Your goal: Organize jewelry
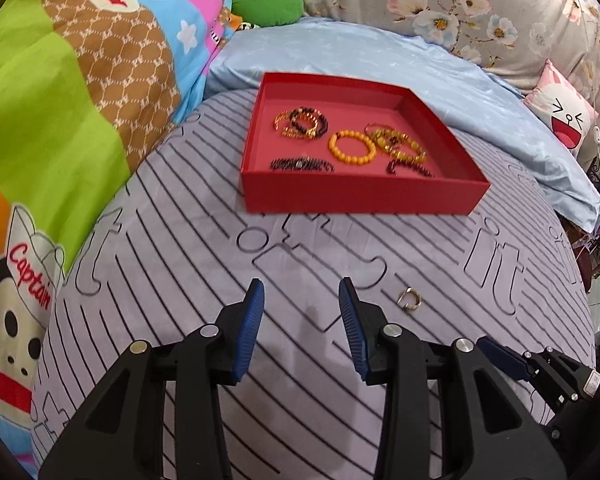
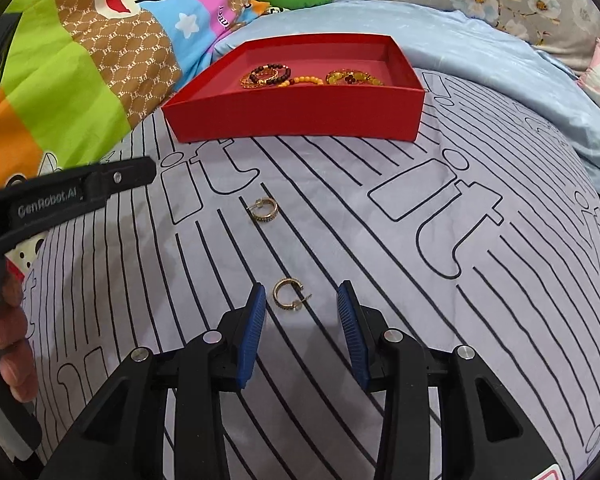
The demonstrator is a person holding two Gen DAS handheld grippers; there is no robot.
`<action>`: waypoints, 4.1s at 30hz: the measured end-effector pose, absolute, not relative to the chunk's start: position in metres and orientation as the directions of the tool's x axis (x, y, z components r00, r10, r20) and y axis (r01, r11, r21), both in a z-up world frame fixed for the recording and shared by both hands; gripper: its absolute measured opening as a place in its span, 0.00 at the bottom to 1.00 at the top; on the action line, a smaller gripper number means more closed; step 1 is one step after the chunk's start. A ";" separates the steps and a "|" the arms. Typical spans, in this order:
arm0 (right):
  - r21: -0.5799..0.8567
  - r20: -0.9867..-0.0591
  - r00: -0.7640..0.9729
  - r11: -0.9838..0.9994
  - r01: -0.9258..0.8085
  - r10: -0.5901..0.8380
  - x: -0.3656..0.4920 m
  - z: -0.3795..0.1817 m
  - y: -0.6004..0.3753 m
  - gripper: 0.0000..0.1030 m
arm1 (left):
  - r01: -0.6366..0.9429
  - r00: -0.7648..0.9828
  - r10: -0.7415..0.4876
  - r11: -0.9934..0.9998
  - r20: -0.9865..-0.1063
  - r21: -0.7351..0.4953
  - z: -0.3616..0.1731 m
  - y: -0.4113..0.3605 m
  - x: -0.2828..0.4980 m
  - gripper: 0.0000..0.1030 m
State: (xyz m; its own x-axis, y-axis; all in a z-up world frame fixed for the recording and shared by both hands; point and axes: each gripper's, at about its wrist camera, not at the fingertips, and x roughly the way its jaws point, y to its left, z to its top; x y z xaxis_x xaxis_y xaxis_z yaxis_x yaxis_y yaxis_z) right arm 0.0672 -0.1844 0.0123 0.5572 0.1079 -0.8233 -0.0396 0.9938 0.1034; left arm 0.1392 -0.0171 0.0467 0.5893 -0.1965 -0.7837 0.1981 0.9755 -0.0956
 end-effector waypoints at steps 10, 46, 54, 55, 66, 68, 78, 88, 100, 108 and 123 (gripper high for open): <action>0.072 -0.816 0.572 0.996 -0.050 0.087 0.068 0.010 -0.179 0.33 | 0.192 0.556 -0.193 0.976 -0.809 -0.101 0.030 -0.014 0.123 0.36; 0.148 -0.805 0.589 0.985 0.089 0.068 0.065 0.019 -0.238 0.19 | 0.337 0.523 -0.276 0.936 -0.807 -0.102 0.012 -0.095 0.140 0.40; 0.159 -0.806 0.586 0.984 0.082 0.081 0.068 0.017 -0.236 0.19 | 0.340 0.546 -0.242 0.939 -0.802 -0.053 0.009 -0.097 0.141 0.19; 0.160 -0.806 0.586 0.984 0.080 0.083 0.068 0.017 -0.235 0.19 | 0.339 0.545 -0.243 0.939 -0.802 -0.054 0.009 -0.097 0.141 0.19; 0.164 -0.795 0.598 0.985 0.053 0.100 0.070 0.026 -0.223 0.19 | 0.328 0.544 -0.240 0.943 -0.804 -0.060 0.018 -0.086 0.132 0.19; 0.165 -0.791 0.603 0.985 0.049 0.102 0.071 0.030 -0.221 0.19 | 0.323 0.546 -0.239 0.944 -0.803 -0.061 0.021 -0.084 0.131 0.19; 0.159 -0.769 0.629 0.987 0.015 0.114 0.084 0.046 -0.210 0.19 | 0.304 0.564 -0.239 0.950 -0.790 -0.071 0.039 -0.073 0.133 0.19; 0.172 -0.743 0.654 0.985 -0.019 0.142 0.111 0.066 -0.202 0.19 | 0.294 0.585 -0.249 0.952 -0.772 -0.084 0.059 -0.067 0.151 0.19; 0.154 -0.701 0.701 0.987 -0.035 0.134 0.185 0.097 -0.204 0.19 | 0.276 0.642 -0.248 0.958 -0.725 -0.084 0.095 -0.063 0.212 0.19; 0.124 -0.704 0.703 0.992 -0.017 0.100 0.244 0.098 -0.208 0.19 | 0.257 0.666 -0.221 0.965 -0.712 -0.058 0.100 -0.074 0.269 0.19; 0.105 -0.743 0.665 0.994 0.004 0.075 0.289 0.067 -0.215 0.19 | 0.229 0.630 -0.190 0.972 -0.753 -0.054 0.067 -0.082 0.318 0.19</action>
